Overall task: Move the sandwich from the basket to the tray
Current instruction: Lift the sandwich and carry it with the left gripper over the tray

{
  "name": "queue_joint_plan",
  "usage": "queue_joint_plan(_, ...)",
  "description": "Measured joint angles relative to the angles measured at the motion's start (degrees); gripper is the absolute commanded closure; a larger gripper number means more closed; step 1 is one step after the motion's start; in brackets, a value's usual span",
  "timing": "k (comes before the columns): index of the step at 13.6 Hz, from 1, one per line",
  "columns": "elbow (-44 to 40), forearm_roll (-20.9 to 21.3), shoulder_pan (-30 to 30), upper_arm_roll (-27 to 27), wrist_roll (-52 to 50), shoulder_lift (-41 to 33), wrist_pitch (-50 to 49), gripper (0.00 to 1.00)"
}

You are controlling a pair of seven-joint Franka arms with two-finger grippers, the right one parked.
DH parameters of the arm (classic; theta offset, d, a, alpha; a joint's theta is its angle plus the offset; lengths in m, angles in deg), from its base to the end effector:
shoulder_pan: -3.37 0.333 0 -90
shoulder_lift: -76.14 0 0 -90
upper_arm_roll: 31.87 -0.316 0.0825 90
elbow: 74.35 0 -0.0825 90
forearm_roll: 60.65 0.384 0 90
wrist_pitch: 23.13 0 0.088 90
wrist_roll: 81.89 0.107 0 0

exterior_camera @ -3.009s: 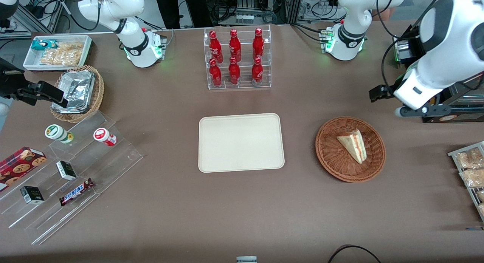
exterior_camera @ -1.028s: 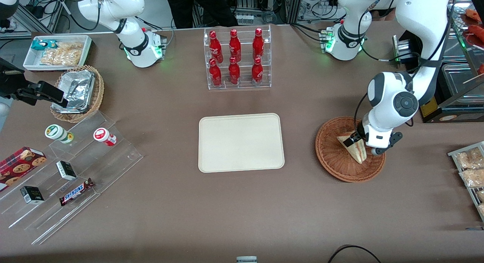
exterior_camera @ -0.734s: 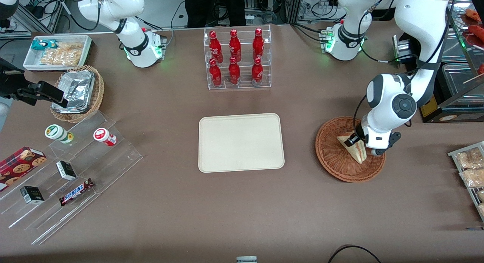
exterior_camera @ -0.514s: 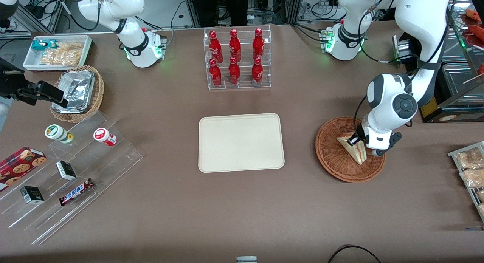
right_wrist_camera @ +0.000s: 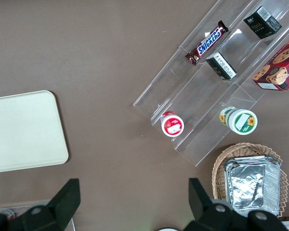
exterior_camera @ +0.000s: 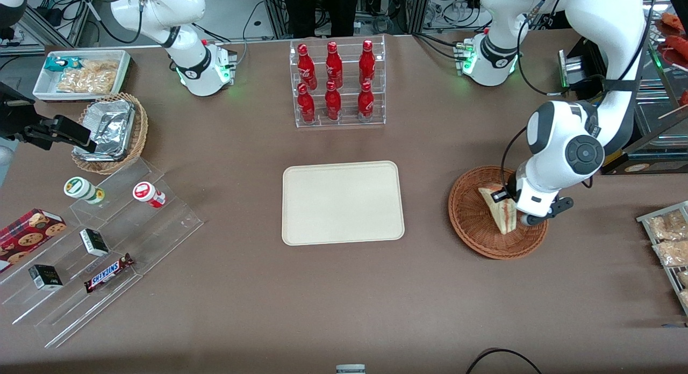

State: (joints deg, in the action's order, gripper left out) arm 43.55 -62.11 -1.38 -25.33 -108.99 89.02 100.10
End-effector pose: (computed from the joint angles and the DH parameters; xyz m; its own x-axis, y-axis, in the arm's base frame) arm 0.5578 -0.1112 0.3175 0.9482 0.2869 -0.1365 0.2870 -0.9577 -0.0196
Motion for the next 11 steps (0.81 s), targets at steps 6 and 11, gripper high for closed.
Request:
queue_joint_plan(6,-7.12,-0.27,-12.59,0.42,-1.97,3.69,-2.94,0.98)
queue_joint_plan(11,-16.63,-0.29,-21.92,0.56,-13.74,12.11,-3.17,0.98)
